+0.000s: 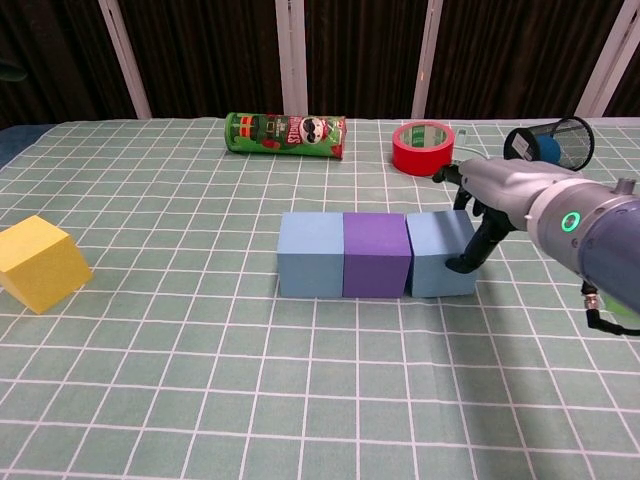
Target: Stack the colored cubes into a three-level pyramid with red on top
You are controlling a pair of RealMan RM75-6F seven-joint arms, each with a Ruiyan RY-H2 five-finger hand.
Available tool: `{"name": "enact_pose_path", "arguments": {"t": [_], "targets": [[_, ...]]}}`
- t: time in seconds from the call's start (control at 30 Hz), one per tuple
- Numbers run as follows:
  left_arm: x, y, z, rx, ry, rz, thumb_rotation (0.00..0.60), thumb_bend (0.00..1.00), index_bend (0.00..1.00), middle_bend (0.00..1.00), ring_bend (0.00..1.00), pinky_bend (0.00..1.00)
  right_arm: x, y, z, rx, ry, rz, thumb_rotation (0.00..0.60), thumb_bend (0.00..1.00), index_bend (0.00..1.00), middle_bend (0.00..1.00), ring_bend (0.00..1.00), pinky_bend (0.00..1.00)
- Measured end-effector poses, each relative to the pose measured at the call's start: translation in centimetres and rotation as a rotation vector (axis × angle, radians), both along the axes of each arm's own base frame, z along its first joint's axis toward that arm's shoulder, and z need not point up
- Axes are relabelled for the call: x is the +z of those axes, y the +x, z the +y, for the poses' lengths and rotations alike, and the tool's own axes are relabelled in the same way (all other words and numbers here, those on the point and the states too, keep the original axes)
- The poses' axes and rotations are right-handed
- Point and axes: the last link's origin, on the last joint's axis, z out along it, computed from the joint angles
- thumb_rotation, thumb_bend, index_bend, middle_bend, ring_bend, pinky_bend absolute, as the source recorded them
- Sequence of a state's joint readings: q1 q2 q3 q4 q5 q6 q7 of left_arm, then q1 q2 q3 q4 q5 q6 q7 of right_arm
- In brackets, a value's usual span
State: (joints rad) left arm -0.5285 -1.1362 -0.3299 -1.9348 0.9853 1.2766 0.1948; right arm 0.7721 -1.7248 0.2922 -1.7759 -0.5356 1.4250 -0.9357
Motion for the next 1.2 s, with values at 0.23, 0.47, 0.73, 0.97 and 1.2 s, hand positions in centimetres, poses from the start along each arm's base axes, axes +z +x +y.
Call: {"name": "enact_pose_path", "arguments": {"t": [0.23,0.47,0.73,0.97,1.2], "targets": [[0.05,-0.07,0.08,0.002,-0.002,-0.003,0.600,0.10,0.00,0.01,0.00,0.00,-0.18,0.08,-0.08,-0.006,-0.005,0.007,0.600,0.30,0.09,0.45,0.26,0.00],[0.05,-0.11,0.10,0.003,-0.003,-0.003,0.600,0.10,0.00,0.02,0.00,0.00,-0.35,0.30,-0.02,-0.006,0.001,0.007,0.600,0.30,0.09,0.45,0.26,0.00],[0.00,-0.13,0.11,0.004,-0.005,-0.003,0.600,0.10,0.00,0.02,0.00,0.00,-0.38,0.37,-0.04,-0.009,0.001,0.007,0.600,0.30,0.09,0.45,0.26,0.00],[-0.02,-0.14,0.12,0.004,-0.005,-0.002,0.600,0.10,0.00,0.02,0.00,0.00,-0.46,0.40,0.02,-0.007,0.002,0.009,0.600,0.30,0.09,0.45,0.26,0.00],[-0.03,-0.15,0.14,0.005,-0.005,-0.001,0.600,0.10,0.00,0.02,0.00,0.00,-0.53,0.30,0.00,-0.008,0.002,0.011,0.600,0.30,0.09,0.45,0.26,0.00]]}}
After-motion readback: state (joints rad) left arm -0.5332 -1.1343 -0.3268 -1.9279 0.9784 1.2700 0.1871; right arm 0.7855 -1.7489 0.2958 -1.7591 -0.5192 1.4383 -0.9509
